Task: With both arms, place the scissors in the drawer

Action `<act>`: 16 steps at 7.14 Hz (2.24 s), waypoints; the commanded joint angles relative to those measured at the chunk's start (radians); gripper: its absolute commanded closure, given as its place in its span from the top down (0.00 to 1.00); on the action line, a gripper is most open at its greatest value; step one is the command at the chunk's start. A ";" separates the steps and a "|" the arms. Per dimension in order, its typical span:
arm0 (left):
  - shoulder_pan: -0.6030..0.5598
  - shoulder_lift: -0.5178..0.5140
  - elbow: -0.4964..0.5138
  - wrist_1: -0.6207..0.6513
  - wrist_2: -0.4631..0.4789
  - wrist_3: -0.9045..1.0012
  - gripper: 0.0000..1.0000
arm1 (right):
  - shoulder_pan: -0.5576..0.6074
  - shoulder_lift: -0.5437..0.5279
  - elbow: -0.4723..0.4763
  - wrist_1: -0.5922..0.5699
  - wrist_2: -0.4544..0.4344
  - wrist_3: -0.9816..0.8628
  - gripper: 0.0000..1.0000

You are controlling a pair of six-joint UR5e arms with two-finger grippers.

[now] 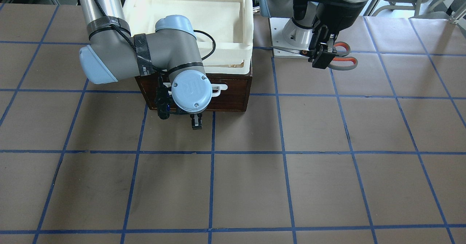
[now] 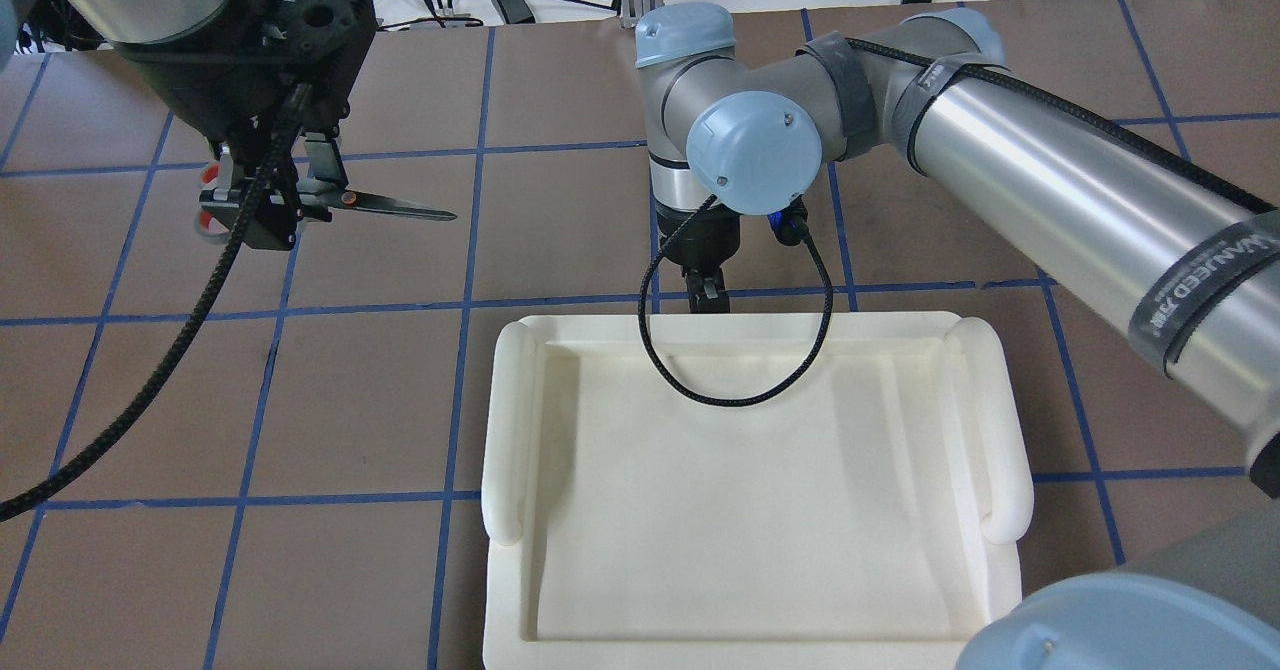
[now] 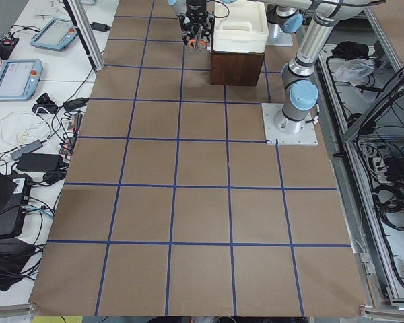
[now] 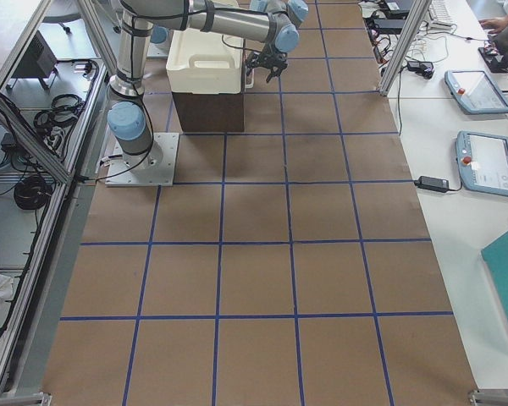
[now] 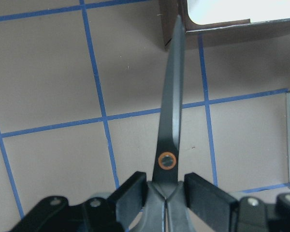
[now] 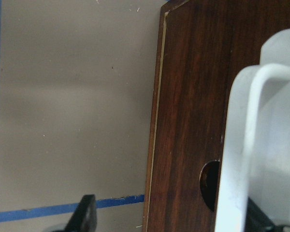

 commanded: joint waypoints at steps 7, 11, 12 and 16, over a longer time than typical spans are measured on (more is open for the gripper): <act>-0.007 0.000 -0.002 0.009 -0.004 -0.016 0.22 | -0.012 0.015 -0.017 -0.154 -0.028 -0.133 1.00; -0.007 -0.015 -0.001 0.045 -0.009 -0.016 0.22 | -0.017 0.055 -0.091 -0.164 -0.049 -0.146 1.00; -0.007 -0.015 -0.002 0.045 -0.006 -0.024 0.22 | -0.020 0.056 -0.097 -0.165 -0.049 -0.163 1.00; -0.007 -0.014 -0.001 0.045 0.000 -0.025 0.22 | -0.028 0.095 -0.154 -0.165 -0.051 -0.184 1.00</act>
